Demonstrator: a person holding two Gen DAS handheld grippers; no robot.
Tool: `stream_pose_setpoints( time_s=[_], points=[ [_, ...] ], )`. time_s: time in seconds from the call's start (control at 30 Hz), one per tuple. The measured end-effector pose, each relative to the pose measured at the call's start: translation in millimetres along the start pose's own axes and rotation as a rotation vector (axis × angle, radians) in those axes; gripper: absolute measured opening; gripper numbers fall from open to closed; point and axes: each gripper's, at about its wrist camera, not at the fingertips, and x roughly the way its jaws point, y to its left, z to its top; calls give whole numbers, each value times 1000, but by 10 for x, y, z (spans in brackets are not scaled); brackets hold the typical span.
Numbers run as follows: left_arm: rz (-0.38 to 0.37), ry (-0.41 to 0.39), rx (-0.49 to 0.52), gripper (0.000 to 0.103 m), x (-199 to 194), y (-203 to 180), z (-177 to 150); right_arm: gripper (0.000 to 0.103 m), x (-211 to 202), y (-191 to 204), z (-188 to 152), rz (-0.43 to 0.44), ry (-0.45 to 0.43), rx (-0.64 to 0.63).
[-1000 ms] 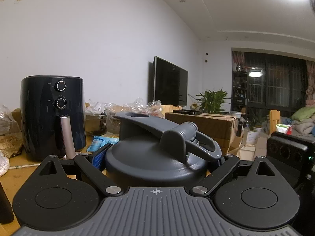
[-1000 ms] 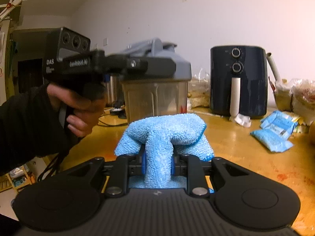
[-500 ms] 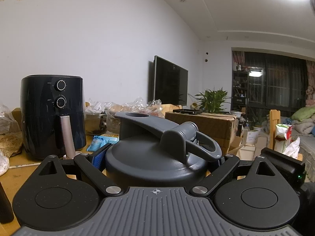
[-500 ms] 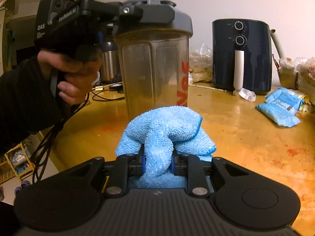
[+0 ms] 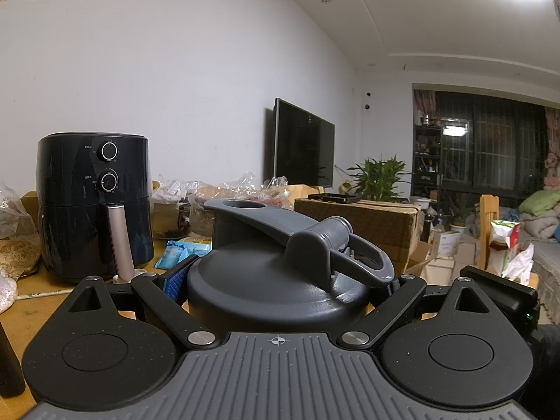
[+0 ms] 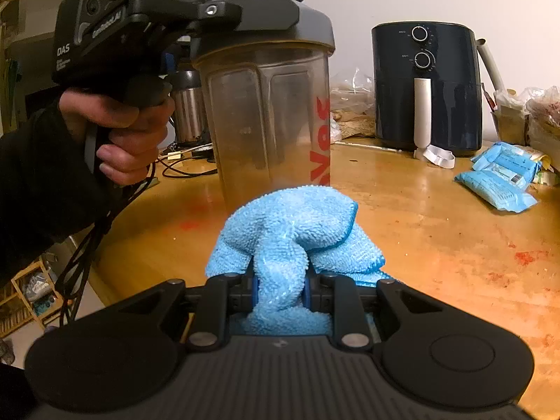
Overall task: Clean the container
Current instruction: 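Lift the shaker bottle up off the blue cloth with the left tool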
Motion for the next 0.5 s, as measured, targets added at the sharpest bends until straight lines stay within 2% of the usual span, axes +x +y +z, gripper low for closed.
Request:
stream_pose_setpoints(
  time_s=[0.27, 0.5],
  points=[
    [2, 2, -1, 95, -3, -23, -1, 16, -13, -12, 17, 6, -15, 17],
    [2, 2, -1, 95, -5, -26, 0, 16, -94, 19, 53, 4, -69, 30]
  ],
)
